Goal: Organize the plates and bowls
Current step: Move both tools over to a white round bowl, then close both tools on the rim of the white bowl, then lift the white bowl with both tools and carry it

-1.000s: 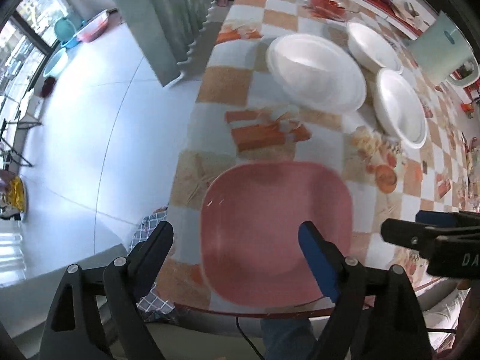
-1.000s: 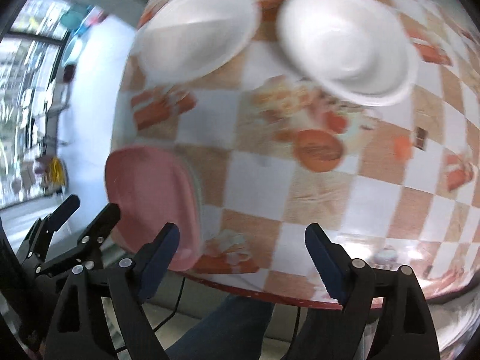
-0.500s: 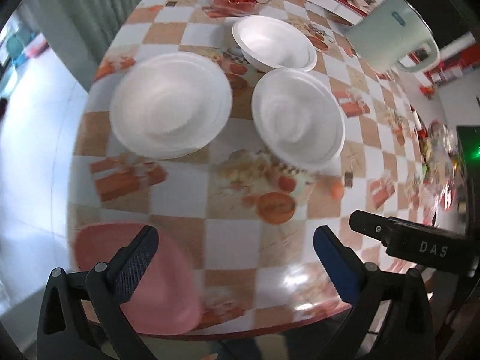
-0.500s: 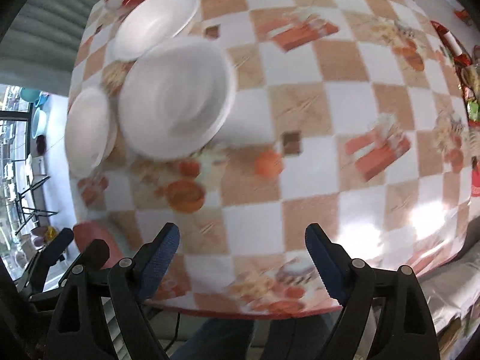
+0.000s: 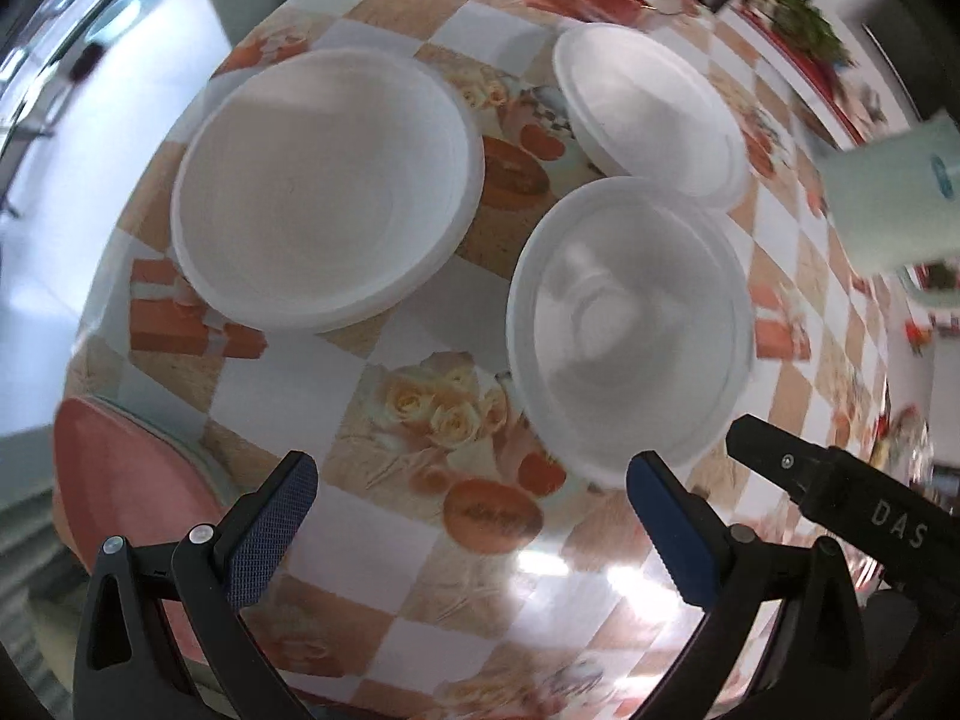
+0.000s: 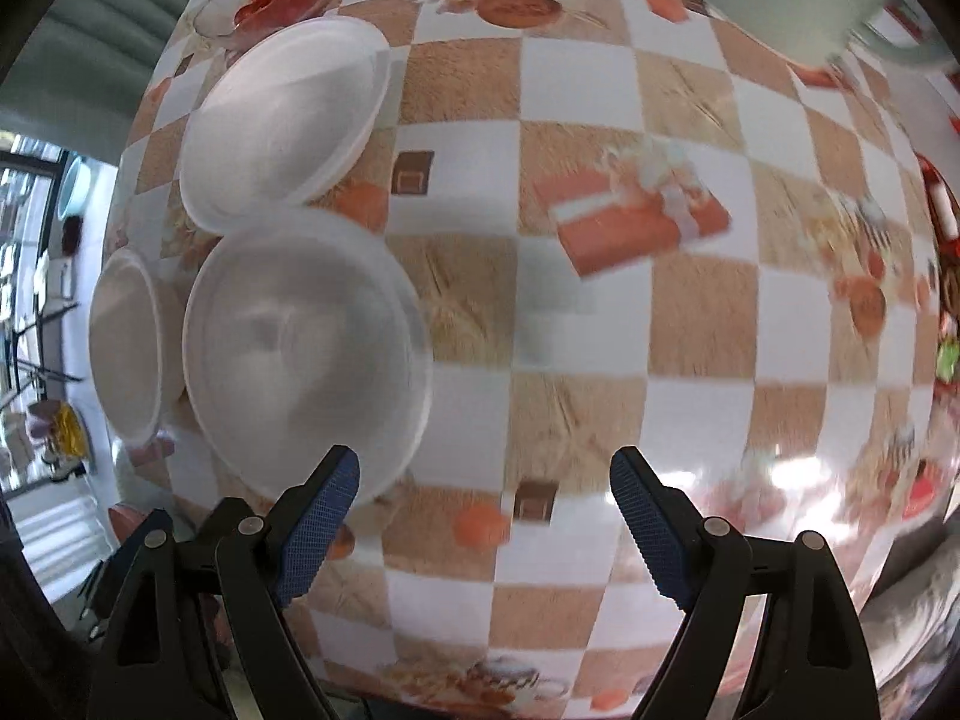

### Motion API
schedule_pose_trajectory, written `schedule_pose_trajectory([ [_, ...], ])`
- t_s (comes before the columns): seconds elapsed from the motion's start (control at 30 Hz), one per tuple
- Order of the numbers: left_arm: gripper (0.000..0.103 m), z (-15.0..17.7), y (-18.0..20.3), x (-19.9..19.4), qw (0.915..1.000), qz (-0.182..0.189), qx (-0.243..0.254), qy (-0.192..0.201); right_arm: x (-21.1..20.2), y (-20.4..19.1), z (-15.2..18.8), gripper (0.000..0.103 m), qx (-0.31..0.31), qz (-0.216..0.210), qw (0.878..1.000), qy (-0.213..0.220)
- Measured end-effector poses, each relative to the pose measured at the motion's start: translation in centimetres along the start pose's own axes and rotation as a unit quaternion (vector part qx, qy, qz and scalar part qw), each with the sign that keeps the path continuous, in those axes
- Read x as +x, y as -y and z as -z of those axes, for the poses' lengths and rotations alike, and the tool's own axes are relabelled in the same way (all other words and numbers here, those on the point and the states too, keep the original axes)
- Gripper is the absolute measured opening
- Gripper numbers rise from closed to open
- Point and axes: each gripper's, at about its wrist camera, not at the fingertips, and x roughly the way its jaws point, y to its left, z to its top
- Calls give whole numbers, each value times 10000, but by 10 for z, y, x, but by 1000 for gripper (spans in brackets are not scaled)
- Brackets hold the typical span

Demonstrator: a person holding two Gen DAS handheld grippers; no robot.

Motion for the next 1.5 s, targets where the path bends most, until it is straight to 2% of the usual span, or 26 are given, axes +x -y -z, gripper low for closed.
schedule_pose_trajectory([
  [0.27,103,-12,6,23,9977,-136,-656,-43,17,-9,-39,87,-355,-77,9993,-52],
  [0.47,99,-19,8,35,9959,-299,-846,-106,30,-21,-56,87,-574,-102,9982,-128],
  [0.57,85,-27,13,43,9959,-325,-824,-195,35,-25,-62,87,-652,-106,9977,-172],
  [0.6,76,-27,15,45,9960,-350,-790,-222,36,-27,-64,84,-666,-100,9976,-171],
  [0.63,67,-28,17,48,9963,-359,-739,-262,38,-28,-65,75,-684,-100,9974,-190],
  [0.67,63,-29,19,50,9965,-343,-700,-287,40,-29,-66,69,-687,-116,9973,-235],
  [0.7,61,-28,20,51,9967,-363,-664,-285,42,-33,-67,57,-679,-120,9972,-275],
  [0.8,50,-30,26,51,9980,-404,-445,-175,40,-37,-68,41,-793,-43,9966,-212],
  [0.87,41,-32,32,50,9989,-359,-276,-132,41,-38,-67,30,-826,-181,9961,-257],
  [0.9,34,-33,35,49,9991,-350,-194,-117,41,-40,-63,22,-813,-235,9959,-304],
  [0.93,31,-34,38,49,9994,-334,-93,-98,41,-41,-61,21,-808,-199,9960,-313],
  [1.13,31,-25,53,50,9963,-430,730,-121,46,-32,-23,21,-835,-113,9956,-414],
  [1.27,31,2,62,50,9906,-472,1268,-189,49,-22,10,21,-740,-105,9958,-535],
  [1.5,32,55,62,48,9749,-536,2130,-357,52,-15,72,22,-486,-146,9959,-755],
])
